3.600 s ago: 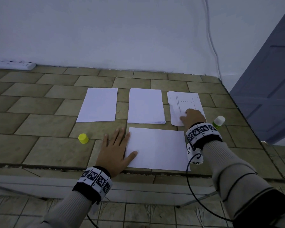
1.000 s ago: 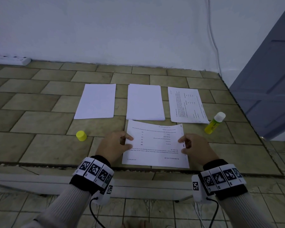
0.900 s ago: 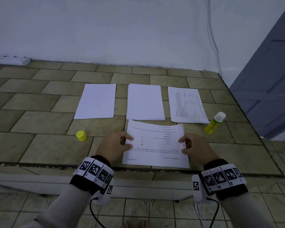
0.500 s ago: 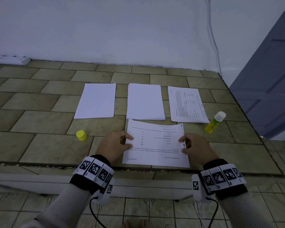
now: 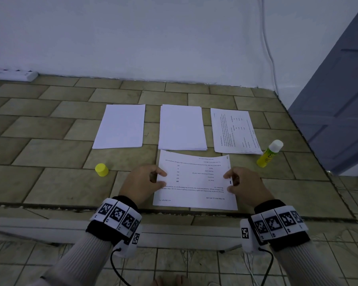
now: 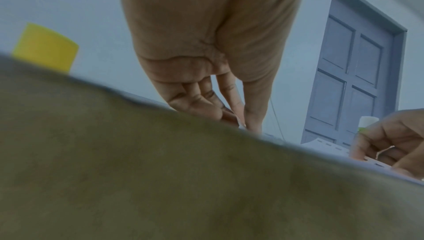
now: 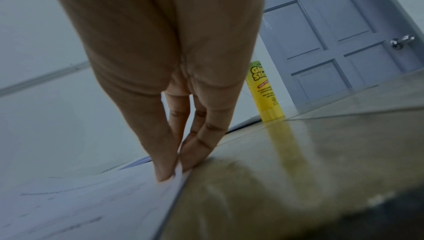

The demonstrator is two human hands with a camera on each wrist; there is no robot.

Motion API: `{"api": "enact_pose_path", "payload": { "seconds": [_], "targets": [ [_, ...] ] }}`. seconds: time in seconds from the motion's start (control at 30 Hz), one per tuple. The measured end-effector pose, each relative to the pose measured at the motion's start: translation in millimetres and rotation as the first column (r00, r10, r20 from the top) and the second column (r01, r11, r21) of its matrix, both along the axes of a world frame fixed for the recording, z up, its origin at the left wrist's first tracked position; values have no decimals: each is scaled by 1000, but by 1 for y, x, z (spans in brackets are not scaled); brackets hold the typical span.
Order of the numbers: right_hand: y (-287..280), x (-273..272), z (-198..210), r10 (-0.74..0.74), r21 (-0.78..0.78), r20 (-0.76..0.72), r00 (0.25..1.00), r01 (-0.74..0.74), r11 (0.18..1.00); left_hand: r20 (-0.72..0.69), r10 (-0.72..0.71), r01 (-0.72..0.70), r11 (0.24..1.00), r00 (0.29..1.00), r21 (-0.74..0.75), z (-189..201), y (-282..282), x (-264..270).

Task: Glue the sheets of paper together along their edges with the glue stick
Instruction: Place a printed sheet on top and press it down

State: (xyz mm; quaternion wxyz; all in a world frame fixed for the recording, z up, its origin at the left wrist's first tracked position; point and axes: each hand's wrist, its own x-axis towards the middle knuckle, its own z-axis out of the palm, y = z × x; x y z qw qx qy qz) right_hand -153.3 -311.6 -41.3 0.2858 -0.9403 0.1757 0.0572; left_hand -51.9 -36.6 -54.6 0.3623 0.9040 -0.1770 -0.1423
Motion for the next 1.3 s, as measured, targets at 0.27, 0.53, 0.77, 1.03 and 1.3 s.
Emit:
{"api": "enact_pose_path", "payload": {
  "seconds": [0.27,0.53,0.77,1.03,1.3],
  "targets": [
    [7,-1,1,0,-193,-43,999,-8,981,210,-113,51,959,971,279,2,-8,1],
    [31,-3,12,83,-401,-29,996,-88,912,269,-324,140,835,907,532,-33,-26,2],
    [99,23,-14,320,-209,6,947,-312,927,291,-312,126,847,905,517,-35,-27,-5],
    [82,35,-43,266,-406,-30,964,-255,878,306,-317,108,832,898,545,-38,-27,-3],
    [4,-4,-39,-15,-420,-59,998,-11,907,325,-314,93,832,892,547,-39,-26,-3]
  ]
}}
